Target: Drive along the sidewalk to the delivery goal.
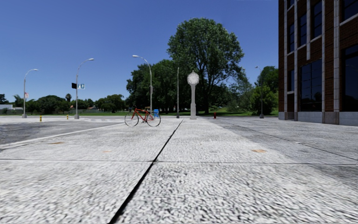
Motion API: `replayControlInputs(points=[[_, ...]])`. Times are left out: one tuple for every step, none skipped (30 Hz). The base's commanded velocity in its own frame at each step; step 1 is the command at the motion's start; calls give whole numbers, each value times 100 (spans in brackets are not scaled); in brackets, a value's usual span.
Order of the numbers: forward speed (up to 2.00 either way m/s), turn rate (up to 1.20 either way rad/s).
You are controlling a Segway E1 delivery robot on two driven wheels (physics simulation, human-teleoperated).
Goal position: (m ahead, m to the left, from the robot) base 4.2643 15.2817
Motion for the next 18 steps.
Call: replayControlInputs(points=[[200,0],[200,0],[200,0],[200,0],[200,0],[200,0],[200,0],[200,0],[200,0],[200,0],[200,0],[200,0],[200,0],[200,0],[200,0],[200,0],[200,0],[200,0]])
